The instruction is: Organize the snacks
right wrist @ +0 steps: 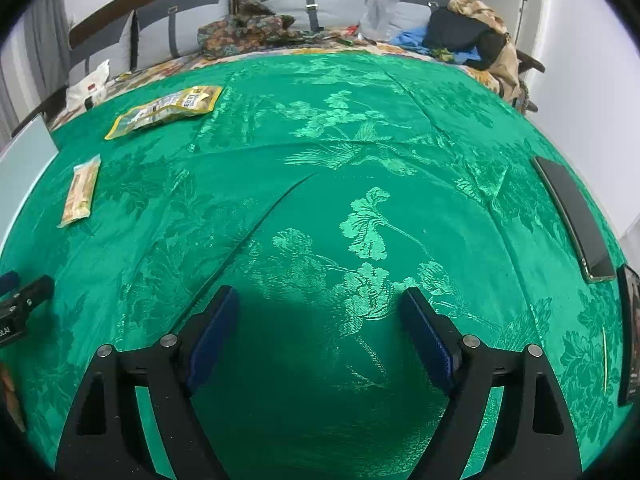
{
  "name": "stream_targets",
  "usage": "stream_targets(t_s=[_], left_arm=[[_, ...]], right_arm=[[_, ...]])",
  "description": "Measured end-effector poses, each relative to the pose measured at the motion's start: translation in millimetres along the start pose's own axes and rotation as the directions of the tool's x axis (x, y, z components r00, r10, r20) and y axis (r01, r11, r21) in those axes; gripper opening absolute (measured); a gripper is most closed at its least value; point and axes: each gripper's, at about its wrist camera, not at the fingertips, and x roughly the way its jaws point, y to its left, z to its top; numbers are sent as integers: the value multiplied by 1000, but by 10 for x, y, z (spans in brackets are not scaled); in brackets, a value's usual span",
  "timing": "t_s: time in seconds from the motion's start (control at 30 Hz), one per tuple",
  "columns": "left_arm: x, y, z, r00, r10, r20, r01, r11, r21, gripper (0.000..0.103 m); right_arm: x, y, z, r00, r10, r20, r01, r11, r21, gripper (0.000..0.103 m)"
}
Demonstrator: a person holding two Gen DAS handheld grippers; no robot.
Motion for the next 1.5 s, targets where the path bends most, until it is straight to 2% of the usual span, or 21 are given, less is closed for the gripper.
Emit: stream_targets(t_s=[1.4,1.5], left_arm=[[-12,-1,-22,1000,-5,0,5,1000,-1,103],[8,7,34,999,-33,-42,34,999,23,103]], right_arm=[[-9,-6,-2,1000,-2,-3,2,1000,1,86],[-9,-7,-2,1000,-2,-3,2,1000,1,86]])
